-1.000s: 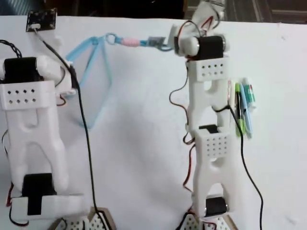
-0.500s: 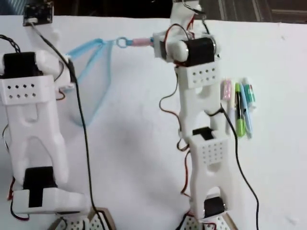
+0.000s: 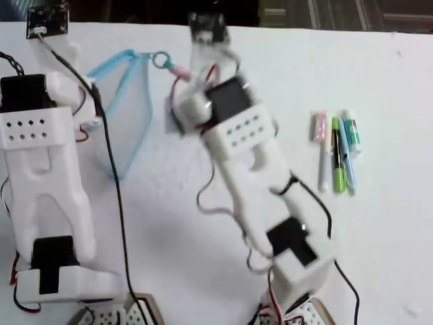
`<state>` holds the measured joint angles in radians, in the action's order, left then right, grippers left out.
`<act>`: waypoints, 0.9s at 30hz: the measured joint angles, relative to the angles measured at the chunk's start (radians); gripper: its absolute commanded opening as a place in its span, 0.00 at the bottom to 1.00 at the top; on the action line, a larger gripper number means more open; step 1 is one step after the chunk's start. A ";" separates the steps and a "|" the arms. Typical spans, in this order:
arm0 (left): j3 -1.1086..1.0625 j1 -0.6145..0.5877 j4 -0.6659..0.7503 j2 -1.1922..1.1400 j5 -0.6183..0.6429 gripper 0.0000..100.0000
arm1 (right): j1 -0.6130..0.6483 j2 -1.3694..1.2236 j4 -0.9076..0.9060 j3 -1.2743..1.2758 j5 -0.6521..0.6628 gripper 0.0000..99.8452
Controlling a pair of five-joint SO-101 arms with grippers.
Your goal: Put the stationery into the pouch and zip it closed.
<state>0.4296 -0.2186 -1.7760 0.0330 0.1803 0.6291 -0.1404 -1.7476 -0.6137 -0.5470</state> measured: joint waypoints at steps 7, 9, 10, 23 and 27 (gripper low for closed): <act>0.000 0.000 0.000 0.000 0.000 0.02 | 0.021 0.269 0.000 0.075 -0.072 0.56; 0.000 0.000 0.000 0.000 0.000 0.02 | 0.037 0.347 0.000 0.075 -0.038 0.56; 0.000 0.000 0.000 0.000 0.000 0.02 | 0.046 0.385 0.000 0.077 -0.028 0.56; -0.044 -0.015 -0.002 0.015 -0.048 0.02 | 0.106 0.779 0.015 0.075 0.092 0.55; -0.044 0.002 -0.005 0.020 -0.080 0.02 | -0.112 0.804 0.002 0.080 0.224 0.55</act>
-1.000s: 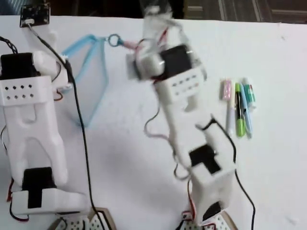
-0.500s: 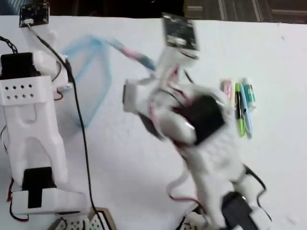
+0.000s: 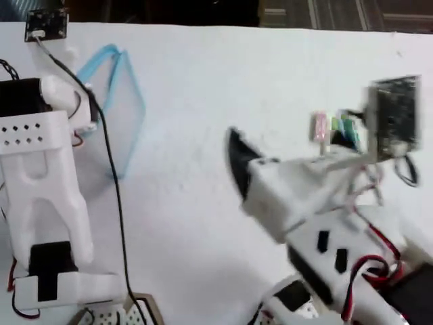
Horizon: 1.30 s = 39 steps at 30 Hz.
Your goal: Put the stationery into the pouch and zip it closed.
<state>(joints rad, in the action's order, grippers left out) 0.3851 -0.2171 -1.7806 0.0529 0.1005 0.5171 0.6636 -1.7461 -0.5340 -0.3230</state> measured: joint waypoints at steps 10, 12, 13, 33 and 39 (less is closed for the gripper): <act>-0.023 0.209 -0.009 0.259 -0.161 0.02 | -0.585 -0.295 -0.003 0.091 0.072 0.55; -0.023 0.235 -0.009 0.285 -0.241 0.02 | -0.643 -0.374 -0.003 0.091 0.074 0.55; -0.023 0.238 -0.009 0.290 -0.290 0.02 | -0.666 -0.411 -0.003 0.091 0.080 0.55; -0.311 0.351 -0.009 0.474 -0.465 0.02 | -0.710 -0.945 0.192 0.094 0.394 0.37; -0.413 0.431 -0.009 0.511 -0.411 0.02 | -0.632 -1.040 0.361 0.094 0.611 0.08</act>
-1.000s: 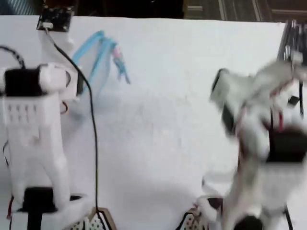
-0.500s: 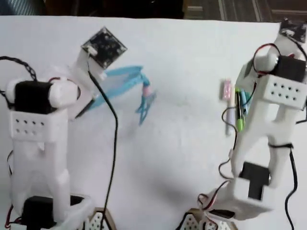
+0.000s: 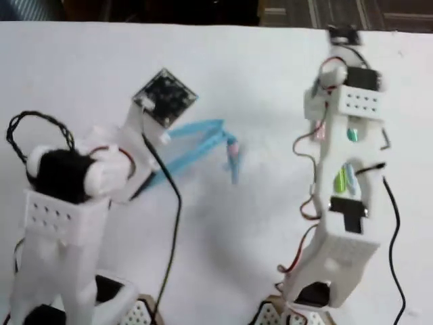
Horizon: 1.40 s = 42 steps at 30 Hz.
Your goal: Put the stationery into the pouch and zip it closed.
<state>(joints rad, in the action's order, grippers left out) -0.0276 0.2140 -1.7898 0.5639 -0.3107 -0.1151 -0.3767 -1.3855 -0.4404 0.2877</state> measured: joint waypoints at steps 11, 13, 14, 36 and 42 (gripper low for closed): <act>0.060 -0.026 0.008 -0.189 -0.055 0.02 | -0.035 -0.259 0.029 -0.190 0.137 0.19; 0.104 -0.034 0.006 -0.236 -0.052 0.02 | -0.041 -0.330 0.029 -0.239 0.137 0.19; 0.123 -0.037 0.006 -0.255 -0.052 0.02 | -0.043 -0.368 0.029 -0.270 0.137 0.19; 0.157 -0.114 0.005 -0.285 -0.052 0.02 | -0.051 -0.833 -0.109 -0.821 0.140 0.06; 0.144 -0.114 0.006 -0.285 -0.052 0.02 | -0.037 -0.848 -0.285 -0.965 0.141 0.06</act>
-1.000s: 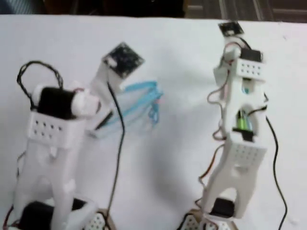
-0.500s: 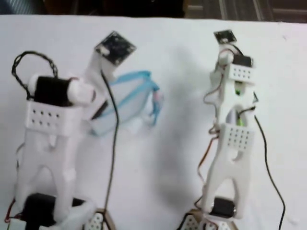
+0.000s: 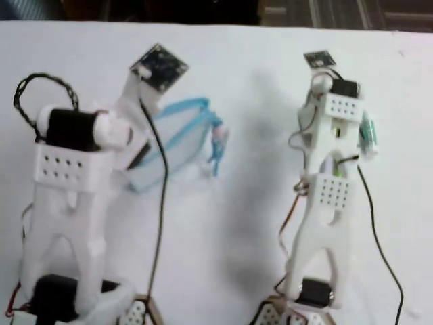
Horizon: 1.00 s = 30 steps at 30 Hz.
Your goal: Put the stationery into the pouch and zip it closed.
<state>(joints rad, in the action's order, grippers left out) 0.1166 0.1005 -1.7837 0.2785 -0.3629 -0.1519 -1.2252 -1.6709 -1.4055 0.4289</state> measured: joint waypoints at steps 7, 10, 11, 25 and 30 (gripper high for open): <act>0.000 0.000 0.000 0.000 0.000 0.04 | 0.089 0.041 -0.078 -0.195 0.003 0.06; 0.000 -0.021 0.000 0.000 0.000 0.05 | 0.115 0.163 -0.080 -0.126 0.089 0.06; 0.000 -0.034 0.000 0.000 0.000 0.04 | 0.117 0.216 -0.080 -0.100 0.150 0.06; 0.000 -0.107 0.000 0.000 0.002 0.02 | 0.101 0.617 -0.080 0.384 0.585 0.07; -0.003 -0.107 0.000 0.000 -0.043 0.02 | 0.072 0.617 -0.080 0.410 0.239 0.14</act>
<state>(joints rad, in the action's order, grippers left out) 0.1135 -0.0069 -1.7837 0.2785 -0.4058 -0.0798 -0.6084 -1.7507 -0.9958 0.6682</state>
